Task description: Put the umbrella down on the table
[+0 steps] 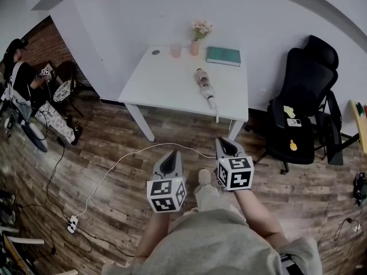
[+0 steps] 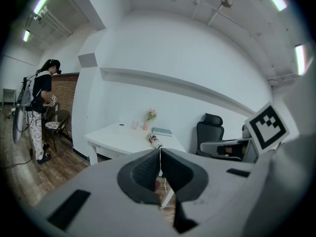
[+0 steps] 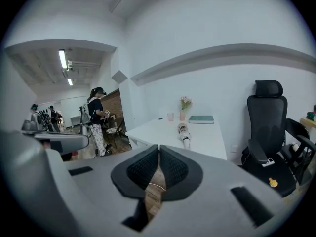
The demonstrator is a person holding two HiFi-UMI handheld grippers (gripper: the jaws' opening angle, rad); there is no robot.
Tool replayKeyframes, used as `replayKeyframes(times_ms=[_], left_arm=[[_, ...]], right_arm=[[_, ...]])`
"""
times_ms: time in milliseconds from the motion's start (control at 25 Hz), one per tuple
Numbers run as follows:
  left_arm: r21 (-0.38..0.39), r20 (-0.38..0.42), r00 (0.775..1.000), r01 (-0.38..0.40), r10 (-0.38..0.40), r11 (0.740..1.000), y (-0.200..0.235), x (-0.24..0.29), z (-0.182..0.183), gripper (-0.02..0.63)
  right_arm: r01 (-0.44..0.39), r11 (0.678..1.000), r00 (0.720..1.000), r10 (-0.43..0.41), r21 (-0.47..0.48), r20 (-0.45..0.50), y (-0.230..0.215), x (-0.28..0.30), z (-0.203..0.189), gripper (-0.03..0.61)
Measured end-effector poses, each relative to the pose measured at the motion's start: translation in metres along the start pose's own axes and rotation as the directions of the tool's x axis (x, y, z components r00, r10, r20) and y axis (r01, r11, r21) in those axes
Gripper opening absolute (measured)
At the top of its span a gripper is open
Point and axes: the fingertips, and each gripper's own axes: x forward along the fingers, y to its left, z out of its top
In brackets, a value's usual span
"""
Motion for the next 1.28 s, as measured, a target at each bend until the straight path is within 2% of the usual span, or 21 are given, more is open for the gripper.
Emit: replayKeyframes(times_ms=[480,880,1280], left_arm=[[0.010,0.007,1.000,0.003,-0.003,1.000,-0.008,-0.028,-0.010,0.008],[0.014,0.012,1.000,0.000,0.000,1.000,-0.004,-0.031,-0.006,0.008],[0.014,0.010,1.000,-0.003,0.003,1.000,-0.005,-0.032,-0.010,0.008]], right_arm=[[-0.009,0.999,0.999,0.011,-0.033,0.048,0.019,-0.040,-0.007,0.005],[-0.014,1.000,0.999,0.015,-0.022,0.031,0.024,-0.039,-0.012,0.002],[-0.034,0.999,0.998,0.035,-0.017,0.059,0.027,-0.044,-0.009,0.002]])
